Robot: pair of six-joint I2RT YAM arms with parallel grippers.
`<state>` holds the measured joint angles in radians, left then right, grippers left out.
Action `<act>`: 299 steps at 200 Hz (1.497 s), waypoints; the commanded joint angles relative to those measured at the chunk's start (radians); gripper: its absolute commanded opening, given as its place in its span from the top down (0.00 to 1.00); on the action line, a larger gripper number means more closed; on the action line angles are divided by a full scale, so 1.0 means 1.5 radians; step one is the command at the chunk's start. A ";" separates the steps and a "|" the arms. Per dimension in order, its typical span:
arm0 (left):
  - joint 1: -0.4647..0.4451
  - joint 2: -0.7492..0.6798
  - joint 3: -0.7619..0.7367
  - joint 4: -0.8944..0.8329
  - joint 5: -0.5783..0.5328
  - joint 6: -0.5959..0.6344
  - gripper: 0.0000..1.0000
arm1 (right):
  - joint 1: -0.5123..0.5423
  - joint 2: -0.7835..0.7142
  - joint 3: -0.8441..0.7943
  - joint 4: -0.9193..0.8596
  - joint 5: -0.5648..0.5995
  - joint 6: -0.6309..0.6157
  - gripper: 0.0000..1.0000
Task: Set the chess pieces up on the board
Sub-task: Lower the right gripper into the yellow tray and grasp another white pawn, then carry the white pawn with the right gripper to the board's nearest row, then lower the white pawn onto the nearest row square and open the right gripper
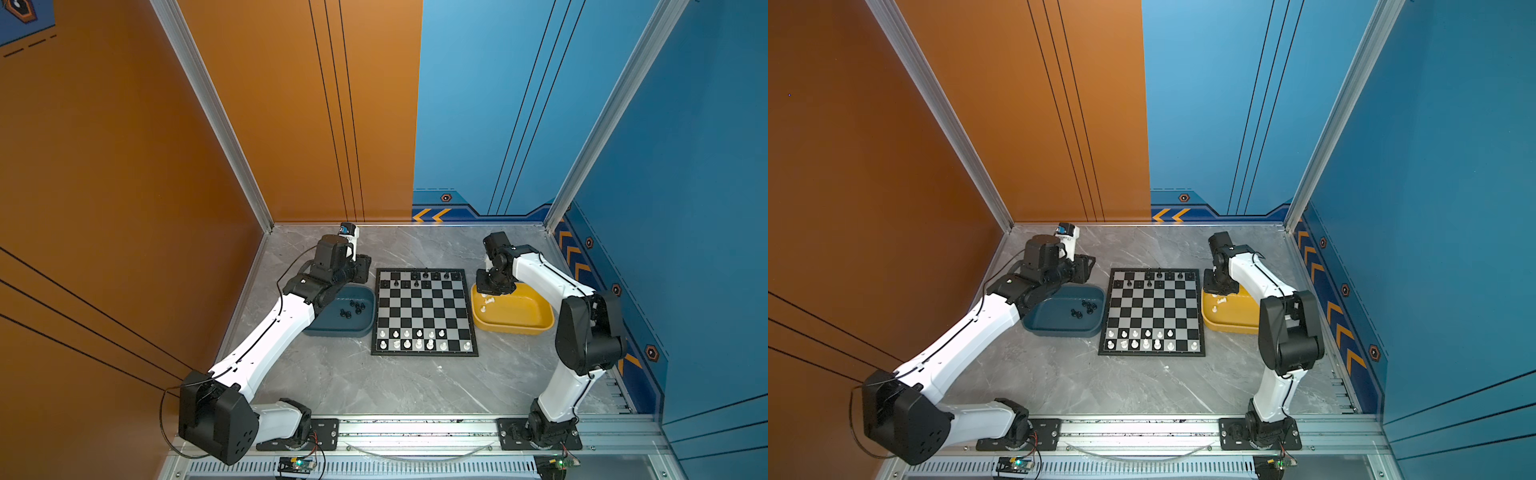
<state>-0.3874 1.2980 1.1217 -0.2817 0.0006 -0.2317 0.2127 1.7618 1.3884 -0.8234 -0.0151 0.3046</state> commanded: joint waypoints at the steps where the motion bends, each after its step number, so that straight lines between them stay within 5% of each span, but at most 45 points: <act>1: -0.003 -0.013 -0.002 -0.001 -0.015 0.011 0.54 | 0.025 -0.051 0.026 -0.075 0.046 -0.017 1.00; 113: 0.001 -0.045 -0.036 0.012 0.000 0.000 0.54 | 0.238 -0.140 -0.017 -0.121 0.054 0.055 1.00; 299: -0.004 -0.055 -0.043 0.005 -0.010 0.001 0.54 | 0.291 -0.029 -0.140 -0.005 0.020 0.098 1.00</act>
<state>-0.3874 1.2266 1.0634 -0.2779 0.0010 -0.2325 0.6418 1.7161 1.1954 -0.8349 -0.0032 0.4278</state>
